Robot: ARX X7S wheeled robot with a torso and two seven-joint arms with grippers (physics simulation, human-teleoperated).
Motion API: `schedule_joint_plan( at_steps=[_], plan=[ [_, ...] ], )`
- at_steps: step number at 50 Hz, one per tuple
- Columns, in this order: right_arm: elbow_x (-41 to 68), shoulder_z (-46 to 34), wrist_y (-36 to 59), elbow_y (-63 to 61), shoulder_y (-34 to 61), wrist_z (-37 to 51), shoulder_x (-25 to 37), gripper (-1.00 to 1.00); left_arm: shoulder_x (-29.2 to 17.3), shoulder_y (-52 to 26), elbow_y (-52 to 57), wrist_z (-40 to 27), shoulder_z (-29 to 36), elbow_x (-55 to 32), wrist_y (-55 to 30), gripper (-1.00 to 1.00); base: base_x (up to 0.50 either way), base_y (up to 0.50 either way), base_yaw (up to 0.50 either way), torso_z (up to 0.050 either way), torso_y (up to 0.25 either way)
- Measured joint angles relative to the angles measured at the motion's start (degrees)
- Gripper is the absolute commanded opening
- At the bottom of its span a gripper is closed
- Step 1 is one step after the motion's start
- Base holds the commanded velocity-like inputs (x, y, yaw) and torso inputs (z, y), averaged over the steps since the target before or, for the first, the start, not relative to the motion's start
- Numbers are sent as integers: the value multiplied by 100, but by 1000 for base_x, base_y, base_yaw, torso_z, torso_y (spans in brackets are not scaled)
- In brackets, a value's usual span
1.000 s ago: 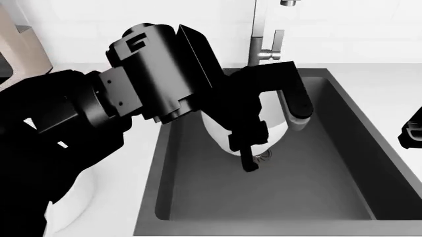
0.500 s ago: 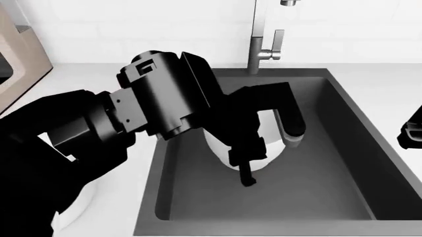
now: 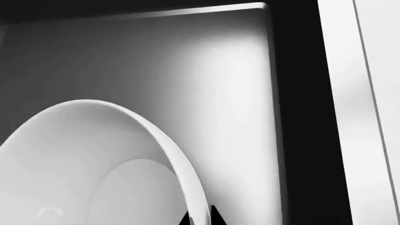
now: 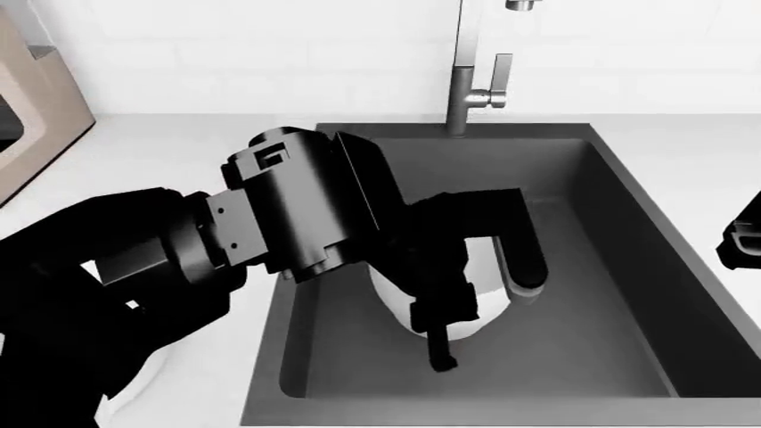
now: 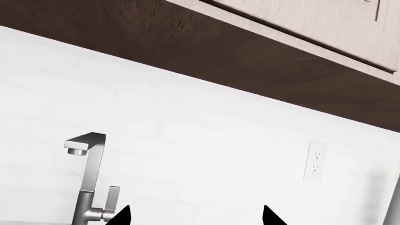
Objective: Stack the bowls in the sink.
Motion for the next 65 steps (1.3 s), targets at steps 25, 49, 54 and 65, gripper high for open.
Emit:
schedule_joint_plan(
  at_steps=[25,49,54,65],
  plan=[
    [10,94,59,13,-59,-15,-36,100,27,184,-62,43,223,-6,51,-100,0,0,0,0,0],
    [93,196,52,-3,-76,8,-17,100,-35,124,44,-32,194,-97,-36,100,0,0,0,0,0],
    [145,301,57,-17,-124,20,-8,100,-78,56,118,-91,97,-171,-105,100,0,0,0,0,0],
    [204,412,79,-31,-170,36,-14,100,-276,-306,292,-342,-610,-595,-341,100,0,0,0,0,0]
  ],
)
